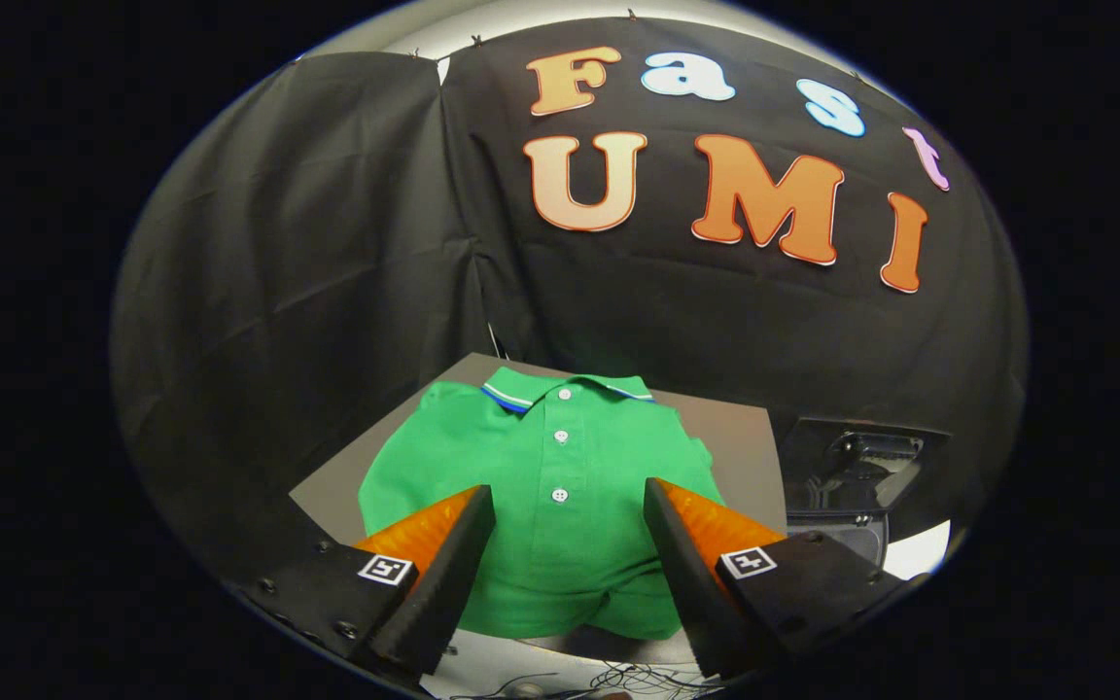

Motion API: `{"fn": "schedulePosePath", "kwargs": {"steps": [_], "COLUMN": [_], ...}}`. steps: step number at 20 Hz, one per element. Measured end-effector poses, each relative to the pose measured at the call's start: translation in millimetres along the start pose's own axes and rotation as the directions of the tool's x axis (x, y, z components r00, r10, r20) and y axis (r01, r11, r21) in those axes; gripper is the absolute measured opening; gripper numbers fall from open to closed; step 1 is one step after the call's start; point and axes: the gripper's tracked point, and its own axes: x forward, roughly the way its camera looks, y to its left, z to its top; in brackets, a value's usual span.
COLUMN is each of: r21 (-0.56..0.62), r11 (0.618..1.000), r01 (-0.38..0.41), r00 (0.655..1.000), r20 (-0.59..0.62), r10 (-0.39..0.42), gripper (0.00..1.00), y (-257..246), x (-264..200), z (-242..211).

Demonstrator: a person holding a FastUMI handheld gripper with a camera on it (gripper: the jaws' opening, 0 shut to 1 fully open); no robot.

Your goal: Put the clothes into the washing machine and then close the washing machine lid.

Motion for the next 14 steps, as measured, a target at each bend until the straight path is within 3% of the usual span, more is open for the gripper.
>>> {"fn": "schedulePosePath", "kwargs": {"steps": [6,10,14], "r21": [-0.003,0.028,0.026], "r11": [0.999,0.999,0.998], "r01": [0.041,0.015,-0.063], "r00": [0.992,0.992,0.991], "r20": [-0.12,-0.122,-0.118], "r10": [-0.041,-0.011,0.066], "gripper": [0.98,0.96,0.66], "y": [-3,2,8], "x": [34,36,35], "z": [-30,-35,-38]}}
